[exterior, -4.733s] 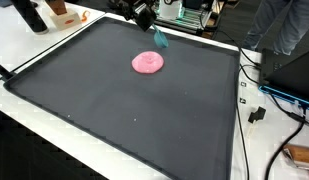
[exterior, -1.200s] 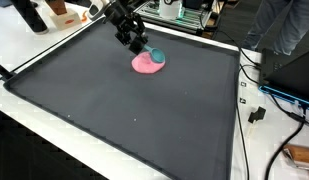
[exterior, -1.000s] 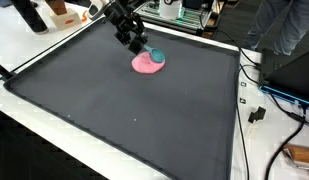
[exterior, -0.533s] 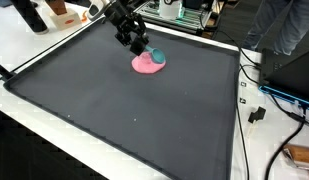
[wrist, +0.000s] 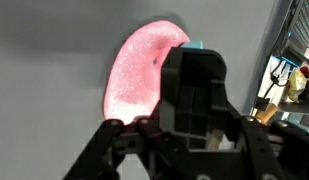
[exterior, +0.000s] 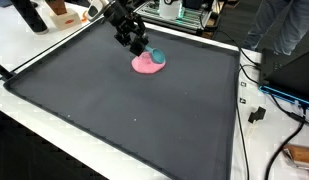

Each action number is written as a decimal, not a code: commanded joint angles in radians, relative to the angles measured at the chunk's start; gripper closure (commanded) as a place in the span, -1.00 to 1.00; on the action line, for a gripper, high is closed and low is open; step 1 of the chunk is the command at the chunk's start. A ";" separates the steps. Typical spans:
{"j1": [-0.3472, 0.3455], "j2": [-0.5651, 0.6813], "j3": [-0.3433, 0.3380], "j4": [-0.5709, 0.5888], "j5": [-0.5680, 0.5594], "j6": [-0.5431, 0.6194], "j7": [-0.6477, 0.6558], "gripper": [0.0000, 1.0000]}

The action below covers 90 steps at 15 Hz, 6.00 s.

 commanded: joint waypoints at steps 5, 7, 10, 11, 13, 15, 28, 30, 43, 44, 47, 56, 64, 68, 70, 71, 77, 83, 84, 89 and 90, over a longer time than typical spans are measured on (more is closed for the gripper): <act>0.003 -0.080 -0.004 -0.023 -0.099 -0.028 0.095 0.42; 0.014 -0.110 0.004 -0.028 -0.132 -0.023 0.117 0.42; 0.028 -0.176 0.014 -0.033 -0.186 -0.013 0.148 0.42; 0.033 -0.198 0.018 -0.034 -0.205 -0.012 0.163 0.42; 0.046 -0.245 0.025 -0.037 -0.253 -0.003 0.208 0.42; 0.065 -0.292 0.032 -0.042 -0.328 0.014 0.294 0.42; 0.194 -0.399 0.161 -0.031 -0.905 0.021 0.915 0.42; 0.204 -0.395 0.173 -0.026 -0.952 0.006 0.963 0.42; 0.100 -0.345 0.005 -0.036 -0.692 0.039 0.622 0.42; 0.088 -0.337 -0.011 -0.036 -0.649 0.040 0.568 0.42; 0.051 -0.308 -0.048 -0.031 -0.516 0.026 0.413 0.42; -0.050 -0.195 -0.080 -0.009 -0.262 -0.036 0.127 0.42; -0.119 -0.096 -0.085 0.023 -0.182 -0.119 0.040 0.42; -0.152 -0.050 -0.088 0.043 -0.142 -0.162 0.010 0.42; -0.170 -0.031 -0.092 0.052 -0.121 -0.189 -0.006 0.42; -0.179 -0.021 -0.094 0.058 -0.111 -0.205 -0.016 0.42; -0.222 0.032 -0.108 0.092 -0.075 -0.286 -0.050 0.42; -0.249 0.064 -0.116 0.117 -0.007 -0.315 -0.089 0.42; -0.251 0.068 -0.116 0.120 0.007 -0.318 -0.095 0.42; -0.253 0.095 -0.116 0.143 0.061 -0.341 -0.125 0.42; -0.253 0.100 -0.115 0.148 0.071 -0.352 -0.131 0.42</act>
